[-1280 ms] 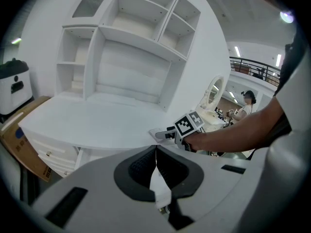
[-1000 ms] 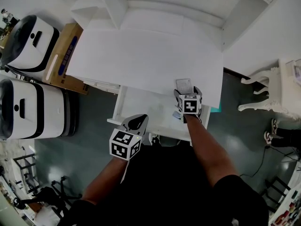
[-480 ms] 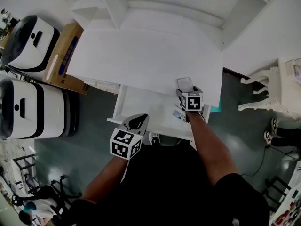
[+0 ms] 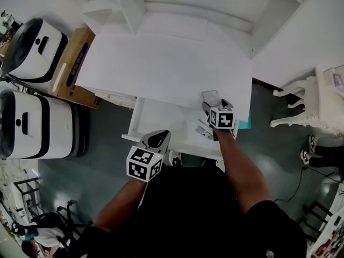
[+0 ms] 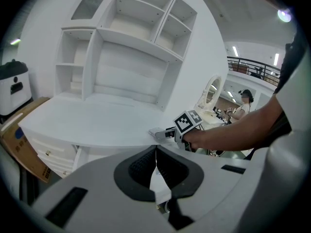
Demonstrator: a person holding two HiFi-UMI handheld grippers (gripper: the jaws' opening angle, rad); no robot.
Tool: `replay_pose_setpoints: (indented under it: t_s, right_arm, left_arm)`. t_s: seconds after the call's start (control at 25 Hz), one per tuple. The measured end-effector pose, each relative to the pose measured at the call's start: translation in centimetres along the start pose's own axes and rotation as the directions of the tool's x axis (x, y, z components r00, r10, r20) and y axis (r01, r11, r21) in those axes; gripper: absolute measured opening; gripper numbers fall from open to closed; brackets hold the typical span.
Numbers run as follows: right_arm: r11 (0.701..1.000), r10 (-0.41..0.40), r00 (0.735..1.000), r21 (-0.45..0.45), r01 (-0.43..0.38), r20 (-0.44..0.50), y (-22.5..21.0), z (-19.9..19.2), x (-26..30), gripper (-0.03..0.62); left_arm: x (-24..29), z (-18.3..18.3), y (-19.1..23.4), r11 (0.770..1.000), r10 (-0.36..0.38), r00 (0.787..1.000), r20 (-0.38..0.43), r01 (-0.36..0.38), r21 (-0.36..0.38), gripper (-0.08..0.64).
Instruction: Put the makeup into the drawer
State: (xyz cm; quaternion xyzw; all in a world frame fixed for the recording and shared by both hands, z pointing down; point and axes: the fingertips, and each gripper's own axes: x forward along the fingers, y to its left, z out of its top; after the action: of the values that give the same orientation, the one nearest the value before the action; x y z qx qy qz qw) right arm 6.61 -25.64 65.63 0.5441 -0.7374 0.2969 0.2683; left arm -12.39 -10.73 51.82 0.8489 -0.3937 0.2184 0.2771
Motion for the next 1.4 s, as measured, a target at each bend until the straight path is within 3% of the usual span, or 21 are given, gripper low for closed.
replay_pose_setpoints:
  t_s: [0.56,0.76,0.88,0.92,0.96,1.0,1.08,1.12,1.16,1.2,1.28,1.4]
  right_arm:
    - [0.997,-0.017,0.998,-0.080,0.011,-0.068,-0.1,-4.7,-1.8,0.417]
    - [1.000,0.016,1.000,-0.010,-0.016,0.014,-0.3,-4.1,-4.4,0.417]
    - [0.988,0.040,0.996,0.146,-0.051,0.075,-1.2,-4.7,-5.9,0.417]
    - [0.966,0.061,0.994,0.247,-0.082,0.094,-1.5,-5.1,-6.2,0.418]
    - [0.920,0.092,0.989,0.369,-0.129,0.116,-1.7,-5.7,-6.2,0.417]
    - [0.845,0.134,0.980,0.499,-0.191,0.146,-1.8,-6.2,-6.0,0.417]
    - [0.629,0.213,0.948,0.709,-0.317,0.236,-1.5,-7.0,-5.4,0.417]
    - [0.526,0.236,0.930,0.767,-0.367,0.283,-1.4,-7.2,-5.1,0.417]
    - [0.445,0.251,0.914,0.800,-0.402,0.319,-1.3,-7.4,-4.7,0.416]
    - [0.388,0.257,0.905,0.821,-0.418,0.339,-1.3,-7.6,-4.3,0.416]
    - [0.317,0.249,0.902,0.851,-0.419,0.352,-1.5,-8.1,-3.4,0.414]
    - [0.264,0.215,0.901,0.867,-0.424,0.375,-2.1,-8.2,-2.5,0.376]
  left_arm:
    - [0.3,-0.3,-1.4,0.999,-0.029,1.000,-0.012,0.029,0.026,0.011]
    - [0.3,0.0,-1.5,0.999,-0.033,0.999,-0.009,0.033,0.031,0.011]
    - [0.3,-0.1,-1.6,0.999,-0.037,0.999,-0.008,0.037,0.034,0.011]
    - [0.3,-0.2,-1.8,0.999,-0.039,0.999,-0.010,0.040,0.036,0.011]
    - [0.4,-0.2,-1.9,0.998,-0.042,0.999,-0.012,0.042,0.038,0.011]
    - [0.4,-0.3,-2.1,0.998,-0.045,0.999,-0.014,0.045,0.041,0.011]
    - [0.4,-0.3,-2.4,0.998,-0.049,0.999,-0.020,0.050,0.048,0.011]
    - [0.4,-0.3,-2.5,0.997,-0.050,0.998,-0.022,0.051,0.052,0.011]
    - [0.4,-0.3,-2.6,0.997,-0.051,0.998,-0.024,0.052,0.056,0.011]
    - [0.3,-0.3,-2.7,0.997,-0.051,0.998,-0.026,0.052,0.059,0.011]
    - [0.1,-0.5,-2.8,0.997,-0.046,0.998,-0.032,0.048,0.062,0.011]
    - [-0.2,-0.9,-2.6,0.998,-0.034,0.999,-0.040,0.036,0.057,0.011]
